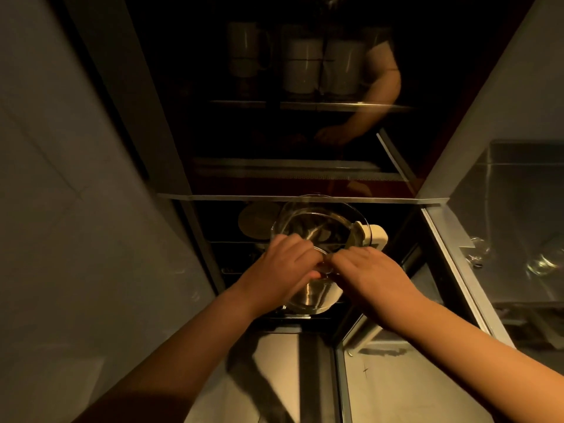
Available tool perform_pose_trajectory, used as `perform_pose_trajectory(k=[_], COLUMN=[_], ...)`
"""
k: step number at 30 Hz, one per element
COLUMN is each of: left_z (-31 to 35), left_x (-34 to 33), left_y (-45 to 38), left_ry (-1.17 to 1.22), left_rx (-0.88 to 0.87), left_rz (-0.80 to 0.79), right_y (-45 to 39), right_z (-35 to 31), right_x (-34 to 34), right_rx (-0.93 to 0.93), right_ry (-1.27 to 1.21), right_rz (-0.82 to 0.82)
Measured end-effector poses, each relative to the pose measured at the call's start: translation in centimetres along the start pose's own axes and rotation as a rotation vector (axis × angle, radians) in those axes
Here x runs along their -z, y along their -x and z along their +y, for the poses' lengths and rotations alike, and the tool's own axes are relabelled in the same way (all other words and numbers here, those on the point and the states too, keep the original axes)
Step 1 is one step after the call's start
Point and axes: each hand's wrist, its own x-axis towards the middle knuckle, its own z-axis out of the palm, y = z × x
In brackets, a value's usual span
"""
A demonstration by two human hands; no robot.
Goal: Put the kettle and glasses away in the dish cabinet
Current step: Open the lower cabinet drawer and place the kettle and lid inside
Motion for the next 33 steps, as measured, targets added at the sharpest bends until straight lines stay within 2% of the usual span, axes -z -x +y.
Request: perform_pose_trajectory(k=[12, 16, 27, 33], left_z=[0.5, 1.0, 1.2, 1.3], left_x=[3.2, 5.2, 9.1, 10.1], left_y=[-0.3, -1.0, -2.0, -2.3], left_ry=[0.26, 0.353, 0.617, 0.718], left_rx=[0.151, 0.198, 0.266, 0.267], left_rz=[-0.046, -0.085, -0.148, -0.202], right_y=[3.9, 4.2, 5.0, 6.3], right_z=[4.7, 5.7, 6.8, 6.7], right_x=[-0.6, 0.2, 1.1, 1.4], right_rx=[0.4, 0.513, 0.684, 0.755], right_ry=[0.046, 0.074, 0.155, 0.282], right_rz=[0.141, 0.106, 0.023, 0.125])
